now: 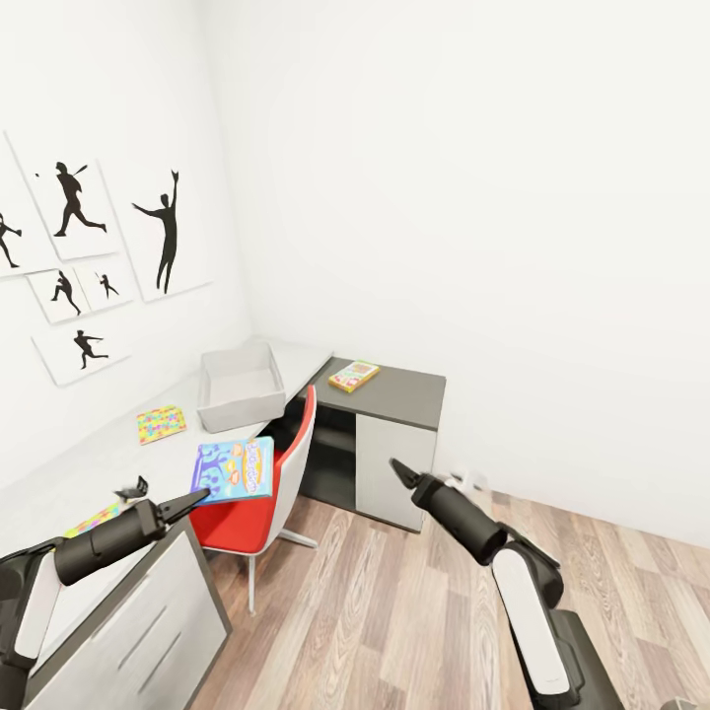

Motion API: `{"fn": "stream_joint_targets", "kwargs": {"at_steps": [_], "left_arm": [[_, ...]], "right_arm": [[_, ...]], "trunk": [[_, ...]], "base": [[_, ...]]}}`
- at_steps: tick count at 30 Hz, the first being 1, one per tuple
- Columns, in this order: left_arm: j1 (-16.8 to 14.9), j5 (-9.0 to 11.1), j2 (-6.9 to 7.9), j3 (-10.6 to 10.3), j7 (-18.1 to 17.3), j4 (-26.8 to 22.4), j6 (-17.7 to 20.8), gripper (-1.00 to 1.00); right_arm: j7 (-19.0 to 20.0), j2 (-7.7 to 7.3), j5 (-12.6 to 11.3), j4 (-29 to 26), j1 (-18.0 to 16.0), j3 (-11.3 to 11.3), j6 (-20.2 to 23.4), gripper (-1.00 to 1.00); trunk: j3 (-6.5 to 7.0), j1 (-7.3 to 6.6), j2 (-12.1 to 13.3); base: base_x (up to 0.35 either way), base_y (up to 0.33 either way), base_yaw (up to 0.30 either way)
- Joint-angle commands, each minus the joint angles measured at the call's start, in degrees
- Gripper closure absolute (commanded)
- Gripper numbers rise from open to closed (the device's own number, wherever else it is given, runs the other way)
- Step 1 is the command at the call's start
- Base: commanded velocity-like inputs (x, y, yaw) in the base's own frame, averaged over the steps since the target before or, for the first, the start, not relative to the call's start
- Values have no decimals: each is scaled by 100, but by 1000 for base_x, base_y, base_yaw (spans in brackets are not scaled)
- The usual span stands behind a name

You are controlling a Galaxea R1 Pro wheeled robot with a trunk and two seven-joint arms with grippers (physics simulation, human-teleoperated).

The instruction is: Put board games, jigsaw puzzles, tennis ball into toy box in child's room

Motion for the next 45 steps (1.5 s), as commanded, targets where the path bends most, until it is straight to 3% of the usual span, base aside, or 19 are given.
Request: {"fn": "stream_joint_targets", "kwargs": {"at_steps": [1, 7, 24, 45], "left_arm": [[-5, 2, 5, 3, -49, 0, 36, 100], [-5, -2, 41, 5, -119, 0, 32, 100], [-5, 13, 64, 0, -141, 0, 25, 100], [-5, -18, 56, -4, -139, 5, -2, 100]], "right_arm": [[-93, -2, -6, -4, -114, -13, 265, -100], [-507, -10, -21, 25, -277, 16, 650, -100], [-554, -7, -18, 2, -309, 60, 390, -100], [-563, -7, -16, 1, -309, 84, 389, -100]], "trunk": [[-13, 4, -13], [-13, 4, -13], [-13, 4, -13], [-12, 4, -13]], "base": [[9, 0, 0], [4, 0, 0], [49, 10, 8], [184, -1, 269]]}}
